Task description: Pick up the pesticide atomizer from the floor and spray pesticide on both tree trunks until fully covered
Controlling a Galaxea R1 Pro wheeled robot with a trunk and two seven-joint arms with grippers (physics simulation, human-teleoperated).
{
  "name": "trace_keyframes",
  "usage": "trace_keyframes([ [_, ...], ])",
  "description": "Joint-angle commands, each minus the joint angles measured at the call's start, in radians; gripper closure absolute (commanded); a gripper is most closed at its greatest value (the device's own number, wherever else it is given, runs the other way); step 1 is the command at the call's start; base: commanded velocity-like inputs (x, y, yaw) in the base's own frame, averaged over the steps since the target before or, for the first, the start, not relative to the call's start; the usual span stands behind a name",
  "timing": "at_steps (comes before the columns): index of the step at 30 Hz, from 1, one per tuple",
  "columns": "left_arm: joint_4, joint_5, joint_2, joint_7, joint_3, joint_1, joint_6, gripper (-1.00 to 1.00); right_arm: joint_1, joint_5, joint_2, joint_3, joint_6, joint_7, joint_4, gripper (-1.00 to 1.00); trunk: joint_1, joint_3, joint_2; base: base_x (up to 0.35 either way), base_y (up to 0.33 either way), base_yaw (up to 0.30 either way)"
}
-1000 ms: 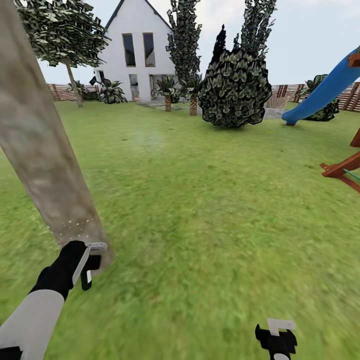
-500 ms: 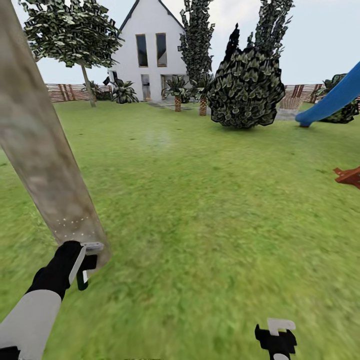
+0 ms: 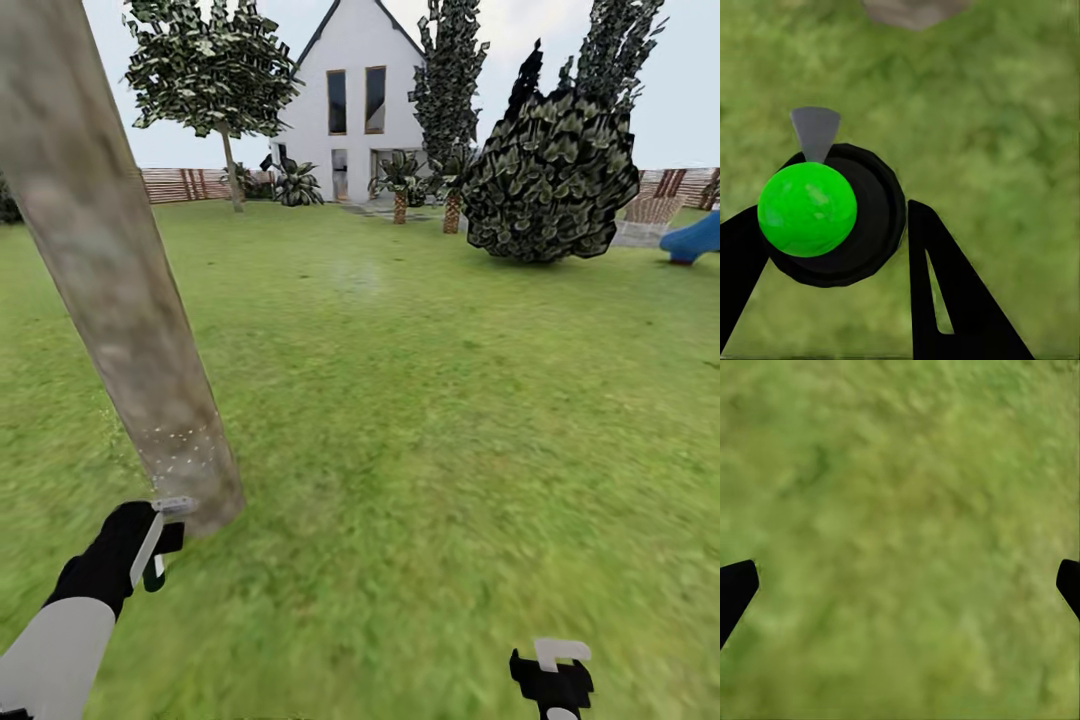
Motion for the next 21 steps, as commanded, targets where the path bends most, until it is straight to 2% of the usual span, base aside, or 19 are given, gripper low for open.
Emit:
trace_keyframes([
  [1, 0.0, -0.005, -0.001, -0.001, 0.001, 0.0, 0.004, 1.0, -0.001, 0.011, 0.0, -0.008, -0.004, -0.004, 0.002, -1.0, 0.0, -0.001, 0.0, 0.081, -0.03, 0.276],
  [5, -0.001, -0.006, -0.009, 0.016, -0.003, 0.0, 0.003, 1.0, -0.001, 0.011, 0.0, -0.008, -0.003, -0.004, 0.002, -1.0, 0.0, -0.001, 0.0, 0.198, -0.127, 0.244],
  [12, 0.0, -0.004, -0.011, 0.036, -0.005, 0.0, 0.004, 1.0, 0.0, 0.011, -0.002, -0.008, -0.004, -0.004, 0.002, -1.0, 0.0, -0.001, 0.0, 0.197, -0.2, 0.022],
  [21, 0.0, -0.007, -0.004, 0.036, -0.006, 0.0, 0.005, 1.0, 0.0, 0.01, -0.001, -0.008, -0.003, -0.004, 0.002, -1.0, 0.0, -0.001, 0.0, 0.012, -0.272, 0.001],
])
